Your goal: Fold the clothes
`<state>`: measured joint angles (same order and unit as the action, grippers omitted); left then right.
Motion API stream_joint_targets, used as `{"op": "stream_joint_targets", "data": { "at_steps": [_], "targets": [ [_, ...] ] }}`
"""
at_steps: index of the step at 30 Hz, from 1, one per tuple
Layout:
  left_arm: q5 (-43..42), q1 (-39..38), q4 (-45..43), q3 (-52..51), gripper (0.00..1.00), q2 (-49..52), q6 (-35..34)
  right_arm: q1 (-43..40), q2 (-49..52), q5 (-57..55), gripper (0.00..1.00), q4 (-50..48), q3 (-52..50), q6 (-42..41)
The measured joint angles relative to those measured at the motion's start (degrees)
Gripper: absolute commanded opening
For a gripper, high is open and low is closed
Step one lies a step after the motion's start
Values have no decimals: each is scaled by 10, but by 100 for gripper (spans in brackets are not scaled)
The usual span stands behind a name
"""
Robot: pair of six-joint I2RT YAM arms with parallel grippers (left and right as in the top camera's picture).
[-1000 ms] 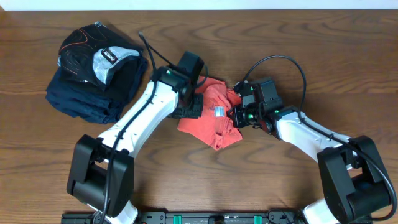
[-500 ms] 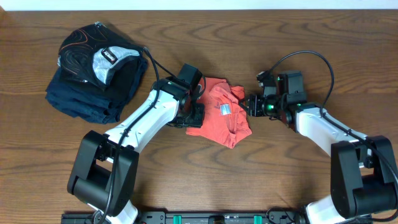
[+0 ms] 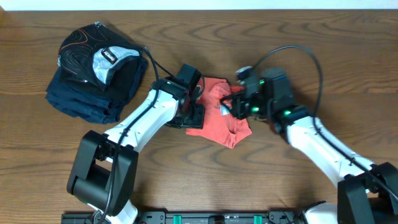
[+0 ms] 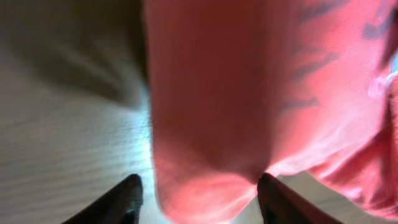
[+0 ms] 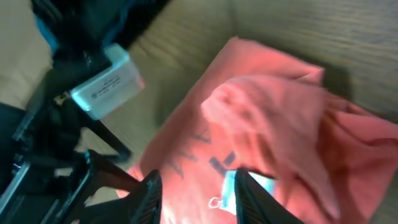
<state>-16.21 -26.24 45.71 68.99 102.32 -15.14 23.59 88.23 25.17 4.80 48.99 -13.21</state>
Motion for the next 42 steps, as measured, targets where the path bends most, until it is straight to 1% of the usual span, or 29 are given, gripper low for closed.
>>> {"op": "stream_joint_targets", "data": {
  "at_steps": [2, 4, 6, 9, 10, 13, 14, 15, 17, 20, 22, 24, 25, 26, 27, 29, 31, 34, 37, 40, 42],
  "targets": [
    [0, 12, 14, 0, 73, -1, 2, 28, 1, -43, 50, 6, 3, 7],
    [0, 33, 24, 0, 76, -8, 1, 45, 4, -92, 55, 8, 8, 17],
    [0, 50, 26, 0, 78, -24, 2, 51, 10, -133, 58, 4, 16, 24],
    [1, 70, 27, 0, 80, -67, 3, 51, 33, -164, 57, -14, 26, 28],
    [1, 73, 27, 0, 81, -82, 5, 51, 45, -171, 55, -25, 29, 29],
    [0, 73, 28, 2, 82, -108, 9, 51, 80, -176, 40, -51, 31, 33],
    [0, 73, 29, 3, 82, -110, 10, 51, 89, -177, 28, -57, 31, 33],
    [0, 72, 31, 3, 82, -111, 11, 51, 97, -177, 20, -63, 31, 32],
    [0, 72, 34, 3, 82, -109, 14, 51, 105, -184, 14, -66, 31, 30],
    [0, 72, 34, 3, 83, -109, 15, 47, 106, -202, 14, -50, 35, 28],
    [0, 72, 34, 3, 83, -109, 17, 39, 105, -210, 17, -44, 39, 28],
    [0, 72, 33, 3, 83, -109, 17, 22, 99, -216, 30, -40, 42, 27],
    [0, 72, 34, 3, 83, -109, 17, 12, 97, -219, 33, -37, 43, 26],
    [0, 72, 33, 3, 83, -109, 17, 0, 94, -223, 32, -31, 46, 25],
    [0, 72, 33, 3, 83, -109, 17, -11, 92, -225, 34, -22, 47, 23],
    [0, 72, 34, 3, 83, -109, 17, -35, 88, -235, 52, 4, 49, 6],
    [0, 72, 34, 3, 83, -109, 17, -60, 88, -242, 54, 23, 49, -10],
    [0, 72, 34, 3, 83, -109, 17, -98, 87, -218, 51, 27, 49, -17],
    [0, 72, 34, 3, 83, -109, 20, -119, 81, -146, 56, 21, 49, -15],
    [0, 72, 33, 3, 83, -109, 21, -118, 63, -76, 65, 14, 49, -10],
    [0, 72, 33, 3, 83, -109, 21, -114, 49, -45, 66, 17, 50, -7]
  ]
}}
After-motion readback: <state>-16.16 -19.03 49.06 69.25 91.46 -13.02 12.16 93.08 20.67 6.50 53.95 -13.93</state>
